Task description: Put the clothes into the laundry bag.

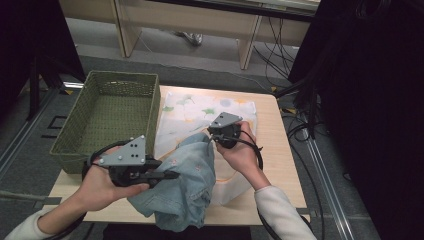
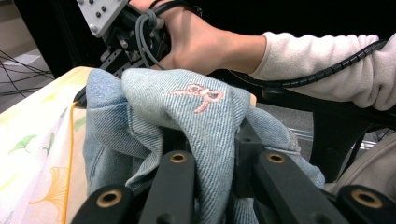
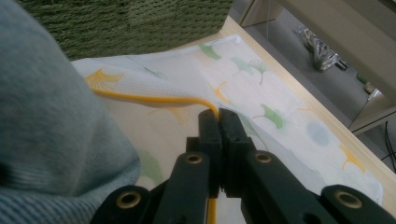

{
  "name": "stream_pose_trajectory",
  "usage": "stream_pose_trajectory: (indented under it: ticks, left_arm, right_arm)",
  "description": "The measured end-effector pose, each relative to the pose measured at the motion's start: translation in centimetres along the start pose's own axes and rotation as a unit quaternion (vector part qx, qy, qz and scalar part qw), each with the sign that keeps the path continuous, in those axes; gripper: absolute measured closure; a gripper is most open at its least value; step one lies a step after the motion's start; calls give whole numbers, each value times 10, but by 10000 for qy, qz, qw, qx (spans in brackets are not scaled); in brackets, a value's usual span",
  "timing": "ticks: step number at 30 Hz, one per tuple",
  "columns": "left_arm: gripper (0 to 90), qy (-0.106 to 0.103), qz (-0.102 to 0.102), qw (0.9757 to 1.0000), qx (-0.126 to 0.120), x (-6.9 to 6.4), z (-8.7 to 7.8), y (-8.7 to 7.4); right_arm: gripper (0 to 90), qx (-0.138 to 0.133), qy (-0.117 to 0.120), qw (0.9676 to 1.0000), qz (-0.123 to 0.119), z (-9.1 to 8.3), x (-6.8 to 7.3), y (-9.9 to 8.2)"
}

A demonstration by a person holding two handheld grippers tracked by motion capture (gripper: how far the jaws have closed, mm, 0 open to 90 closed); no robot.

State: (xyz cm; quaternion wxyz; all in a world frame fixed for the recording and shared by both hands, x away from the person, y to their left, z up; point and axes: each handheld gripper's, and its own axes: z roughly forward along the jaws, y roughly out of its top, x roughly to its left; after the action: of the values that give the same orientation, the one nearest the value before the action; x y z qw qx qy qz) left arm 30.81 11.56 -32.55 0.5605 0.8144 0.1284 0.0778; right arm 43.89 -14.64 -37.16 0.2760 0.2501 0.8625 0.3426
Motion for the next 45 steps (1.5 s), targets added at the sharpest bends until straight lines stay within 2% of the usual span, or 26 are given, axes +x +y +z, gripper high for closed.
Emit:
stream_pose_trajectory:
  ticks: [6, 16, 25, 34, 45]
  left_arm:
    - [802, -89, -57, 9999, 111, 1, 9, -4]
    - [802, -89, -143, 9994, 317, 8, 25, -10]
    - [802, 69, -182, 9989, 433, 10, 32, -6]
    - [801, 276, -199, 9983, 480, 19, 38, -2]
    - [801, 374, -235, 9972, 600, 25, 44, -1]
  right_arm:
    - [900, -32, -2, 10000, -6, -1, 0, 1]
    - [900, -117, -27, 9999, -30, -4, 0, 3]
    - [900, -198, -9, 9998, -27, -7, 1, 6]
    - [900, -225, 10, 9997, 17, -8, 1, 6]
    - [900, -276, 35, 9996, 15, -9, 0, 7]
